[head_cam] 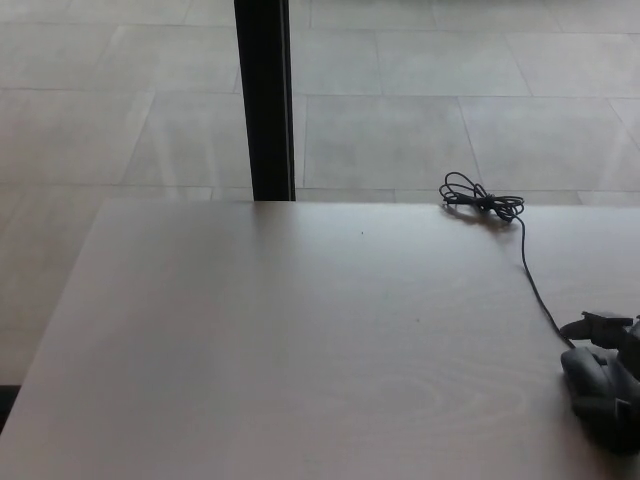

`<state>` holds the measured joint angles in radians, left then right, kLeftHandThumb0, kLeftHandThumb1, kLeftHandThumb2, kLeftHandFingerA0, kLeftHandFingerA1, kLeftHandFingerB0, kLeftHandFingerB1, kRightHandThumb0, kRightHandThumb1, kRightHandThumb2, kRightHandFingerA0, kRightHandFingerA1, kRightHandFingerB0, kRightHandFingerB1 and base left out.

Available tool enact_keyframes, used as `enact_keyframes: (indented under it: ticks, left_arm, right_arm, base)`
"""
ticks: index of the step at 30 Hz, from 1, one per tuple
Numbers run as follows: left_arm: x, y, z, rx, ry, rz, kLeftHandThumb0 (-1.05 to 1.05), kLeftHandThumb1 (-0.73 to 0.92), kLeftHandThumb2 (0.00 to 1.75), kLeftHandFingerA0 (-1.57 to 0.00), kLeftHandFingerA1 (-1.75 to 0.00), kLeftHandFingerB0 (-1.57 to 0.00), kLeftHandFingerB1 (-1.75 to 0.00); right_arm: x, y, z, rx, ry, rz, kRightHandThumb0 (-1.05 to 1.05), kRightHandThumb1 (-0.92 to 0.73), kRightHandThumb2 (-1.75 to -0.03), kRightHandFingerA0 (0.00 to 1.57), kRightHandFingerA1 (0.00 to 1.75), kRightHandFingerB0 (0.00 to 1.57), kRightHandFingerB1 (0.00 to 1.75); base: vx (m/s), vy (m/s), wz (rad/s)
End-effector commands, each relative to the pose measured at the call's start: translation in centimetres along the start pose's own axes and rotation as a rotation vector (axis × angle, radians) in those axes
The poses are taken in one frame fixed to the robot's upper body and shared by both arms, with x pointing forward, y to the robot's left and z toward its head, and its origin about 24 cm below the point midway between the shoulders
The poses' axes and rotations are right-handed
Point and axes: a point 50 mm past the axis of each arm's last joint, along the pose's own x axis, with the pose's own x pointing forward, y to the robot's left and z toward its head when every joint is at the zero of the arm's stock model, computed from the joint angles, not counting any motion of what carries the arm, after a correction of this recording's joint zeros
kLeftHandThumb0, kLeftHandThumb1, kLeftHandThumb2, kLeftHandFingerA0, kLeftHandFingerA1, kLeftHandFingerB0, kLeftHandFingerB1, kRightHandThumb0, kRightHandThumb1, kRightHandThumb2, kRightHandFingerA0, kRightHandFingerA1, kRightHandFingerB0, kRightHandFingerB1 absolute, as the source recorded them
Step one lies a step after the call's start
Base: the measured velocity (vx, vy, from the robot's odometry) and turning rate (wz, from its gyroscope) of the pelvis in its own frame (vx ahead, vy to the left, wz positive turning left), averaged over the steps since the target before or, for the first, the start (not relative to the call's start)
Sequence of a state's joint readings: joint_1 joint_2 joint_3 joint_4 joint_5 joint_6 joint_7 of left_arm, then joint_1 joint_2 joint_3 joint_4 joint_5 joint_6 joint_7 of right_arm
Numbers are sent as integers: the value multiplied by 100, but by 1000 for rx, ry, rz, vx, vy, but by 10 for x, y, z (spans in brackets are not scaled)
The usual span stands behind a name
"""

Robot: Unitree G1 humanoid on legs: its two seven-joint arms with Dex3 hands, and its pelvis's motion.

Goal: The robot uses its right fingers to click on the left button of the black mouse placed on the table.

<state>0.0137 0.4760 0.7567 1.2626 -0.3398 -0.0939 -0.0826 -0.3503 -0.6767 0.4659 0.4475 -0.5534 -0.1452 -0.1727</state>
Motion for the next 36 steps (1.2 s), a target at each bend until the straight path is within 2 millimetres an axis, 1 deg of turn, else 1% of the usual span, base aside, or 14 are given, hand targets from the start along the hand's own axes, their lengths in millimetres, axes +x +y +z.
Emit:
enact_keyframes:
  ticks: [1,2,3,5,6,10,11,14,15,17,19,22,34,36]
  left_arm:
    - [1,5,15,-3,-46,10,-84,92,71,-70,-59,-56,-51]
    - [1,5,14,-8,-44,13,-89,77,87,-67,-62,-53,-55]
    - [1,5,14,-19,-42,12,-89,76,86,-66,-62,-51,-54]
    - [1,5,13,-18,-44,16,-88,76,86,-68,-63,-54,-55]
    - [1,5,14,-19,-42,19,-83,92,69,-73,-58,-58,-51]
    - [1,6,13,-20,-43,18,-88,77,87,-67,-63,-54,-55]
    - [1,6,13,-21,-41,22,-83,92,70,-71,-57,-59,-50]
    - [1,6,13,-8,-42,13,-83,92,72,-71,-59,-55,-50]
    - [1,6,13,-6,-44,12,-84,92,72,-70,-58,-56,-51]
    - [1,6,13,-7,-44,21,-83,92,71,-73,-60,-59,-51]
    - [1,6,12,-4,-39,14,-89,77,89,-67,-62,-51,-54]
    - [1,6,10,-12,-32,16,-85,92,71,-68,-56,-54,-49]
    - [1,6,10,-17,-34,14,-87,92,72,-72,-58,-53,-48]
    - [1,6,9,-15,-31,15,-87,92,72,-69,-56,-52,-48]
  right_arm:
    - [-6,5,2,-156,-90,-14,-71,-69,-106,38,62,32,50]
    - [-7,7,1,-157,-86,-4,-68,-82,-65,39,54,41,36]
    - [-7,7,0,-163,-85,5,-72,-70,-108,36,62,32,51]
    - [-9,10,-4,-177,-78,19,-70,-85,-66,38,53,41,37]
    - [-10,10,-7,-187,-70,24,-73,-71,-108,36,61,33,51]
    - [-12,8,-15,-193,-43,40,-70,-71,-109,34,59,31,51]
    - [-12,8,-18,-194,-43,27,-69,-86,-65,40,51,42,37]
    - [-13,7,-21,-185,-31,32,-70,-71,-109,35,58,31,50]
    - [-13,7,-20,-185,-35,26,-70,-86,-66,40,50,42,37]
    - [-13,8,-20,-179,-39,28,-69,-70,-109,35,59,31,50]
    - [-12,10,-18,-173,-39,30,-70,-86,-66,38,50,41,36]
    - [-11,11,-17,-171,-41,35,-73,-72,-109,35,60,32,50]
    - [-5,12,-9,-154,-76,11,-70,-84,-65,40,53,43,38]
    - [-7,14,-10,-162,-66,27,-72,-71,-109,38,62,31,50]
  base:
    - [0,0,0]
    - [0,0,0]
    - [0,0,0]
    - [0,0,0]
    - [0,0,0]
    - [0,0,0]
    - [0,0,0]
    - [0,0,0]
    - [0,0,0]
    - [0,0,0]
    - [0,0,0]
    - [0,0,0]
    - [0,0,0]
    - [0,0,0]
